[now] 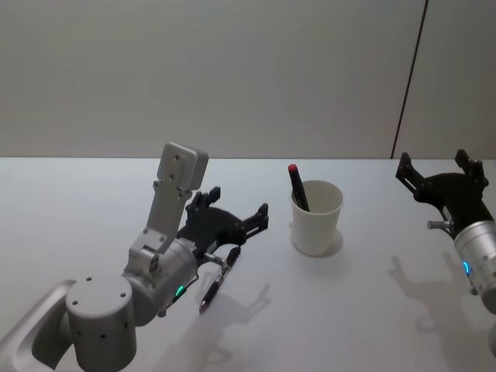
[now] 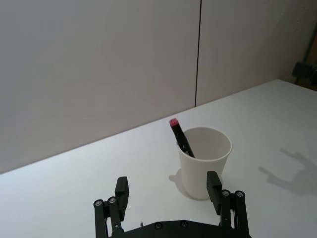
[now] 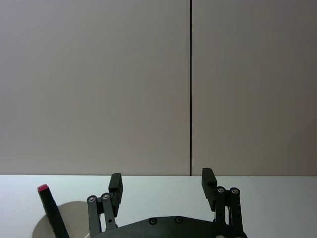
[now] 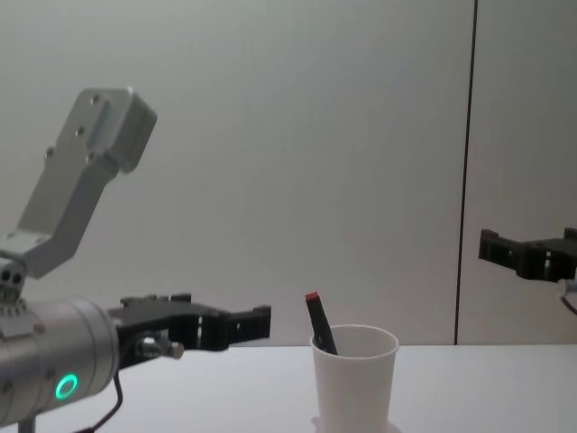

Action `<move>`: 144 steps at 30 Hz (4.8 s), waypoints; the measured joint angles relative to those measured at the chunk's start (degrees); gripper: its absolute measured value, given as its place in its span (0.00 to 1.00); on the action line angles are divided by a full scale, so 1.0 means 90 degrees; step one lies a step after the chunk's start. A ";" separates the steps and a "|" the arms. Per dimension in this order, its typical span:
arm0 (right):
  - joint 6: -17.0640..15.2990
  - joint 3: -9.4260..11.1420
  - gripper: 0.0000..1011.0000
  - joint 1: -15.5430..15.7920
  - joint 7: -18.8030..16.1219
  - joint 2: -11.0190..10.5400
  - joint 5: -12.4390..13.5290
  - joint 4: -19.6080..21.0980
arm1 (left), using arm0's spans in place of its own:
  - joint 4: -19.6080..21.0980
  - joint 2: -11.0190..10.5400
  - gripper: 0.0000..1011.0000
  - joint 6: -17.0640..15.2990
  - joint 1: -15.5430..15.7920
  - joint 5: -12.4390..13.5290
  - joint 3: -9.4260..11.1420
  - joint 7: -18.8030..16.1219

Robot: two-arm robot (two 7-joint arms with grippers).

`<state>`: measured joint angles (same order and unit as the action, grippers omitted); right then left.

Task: Place the pen into the pen holder.

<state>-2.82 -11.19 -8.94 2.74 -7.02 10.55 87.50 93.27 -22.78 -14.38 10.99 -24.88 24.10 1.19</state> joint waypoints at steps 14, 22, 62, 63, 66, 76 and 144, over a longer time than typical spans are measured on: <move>-0.0004 0.0000 0.99 0.0007 0.0000 -0.0002 0.0000 0.0009 | -0.0082 0.0015 0.99 -0.0650 -0.0115 -0.0385 -0.0035 -0.0310; -0.0004 0.0000 0.99 0.0007 0.0000 -0.0002 0.0000 0.0009 | -0.0121 0.0022 0.99 -0.1163 -0.0116 -0.0355 -0.0036 -0.0412; -0.0003 0.0000 0.99 0.0007 -0.0001 -0.0002 -0.0001 0.0009 | -0.0699 0.0061 0.99 -0.1809 -0.0091 -0.0112 -0.0063 -0.0109; -0.0003 -0.0001 0.99 0.0007 -0.0001 -0.0002 -0.0001 0.0009 | -0.0729 0.0068 0.99 -0.1816 -0.0081 -0.0095 -0.0063 -0.0093; -0.0003 -0.0001 0.99 0.0007 -0.0001 -0.0002 -0.0001 0.0008 | -0.0776 0.0080 0.99 -0.1831 -0.0067 -0.0070 -0.0063 -0.0068; -0.0003 0.0000 0.99 0.0007 -0.0001 -0.0002 -0.0001 0.0008 | -0.0957 0.0134 0.99 -0.1946 -0.0003 0.0098 -0.0047 -0.0001; -0.0004 0.0000 0.99 0.0007 -0.0001 -0.0002 -0.0001 0.0008 | -0.0636 0.0097 0.12 -0.0857 -0.0326 0.0836 -0.0153 -0.0558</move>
<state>-2.85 -11.19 -8.88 2.73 -7.04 10.53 87.57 87.54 -21.91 -22.09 8.06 -17.36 22.72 -3.84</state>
